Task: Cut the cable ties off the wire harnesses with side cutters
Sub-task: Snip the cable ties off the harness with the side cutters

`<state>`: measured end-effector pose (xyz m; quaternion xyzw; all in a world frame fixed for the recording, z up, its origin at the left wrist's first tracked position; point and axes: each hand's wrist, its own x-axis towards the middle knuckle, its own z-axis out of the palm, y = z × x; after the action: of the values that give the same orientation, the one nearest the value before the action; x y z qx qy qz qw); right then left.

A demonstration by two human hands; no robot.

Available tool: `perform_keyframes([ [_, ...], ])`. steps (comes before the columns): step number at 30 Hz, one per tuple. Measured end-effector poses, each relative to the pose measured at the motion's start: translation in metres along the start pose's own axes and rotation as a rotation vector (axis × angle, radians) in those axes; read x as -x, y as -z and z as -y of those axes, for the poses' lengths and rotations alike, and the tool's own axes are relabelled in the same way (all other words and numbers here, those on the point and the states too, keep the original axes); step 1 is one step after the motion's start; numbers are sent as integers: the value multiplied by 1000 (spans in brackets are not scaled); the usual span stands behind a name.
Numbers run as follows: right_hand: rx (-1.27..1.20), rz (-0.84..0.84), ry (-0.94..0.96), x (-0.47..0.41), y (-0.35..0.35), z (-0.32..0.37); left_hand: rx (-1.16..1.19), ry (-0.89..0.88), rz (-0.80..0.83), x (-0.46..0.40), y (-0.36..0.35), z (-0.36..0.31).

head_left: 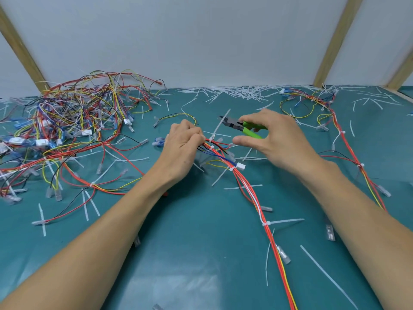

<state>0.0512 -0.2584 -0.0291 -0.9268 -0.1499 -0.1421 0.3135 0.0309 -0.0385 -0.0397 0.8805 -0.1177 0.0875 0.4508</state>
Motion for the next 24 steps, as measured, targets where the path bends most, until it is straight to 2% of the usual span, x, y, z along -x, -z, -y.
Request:
perform_keyframes([
  [5, 53, 116, 76, 3, -1, -2, 18, 29, -28, -4, -1, 7],
  [17, -14, 95, 88, 2, 2, 1, 112, 41, -50, -7, -2, 11],
  [24, -62, 62, 78, 4, 1, 6, 68, 24, -39, -7, -1, 12],
])
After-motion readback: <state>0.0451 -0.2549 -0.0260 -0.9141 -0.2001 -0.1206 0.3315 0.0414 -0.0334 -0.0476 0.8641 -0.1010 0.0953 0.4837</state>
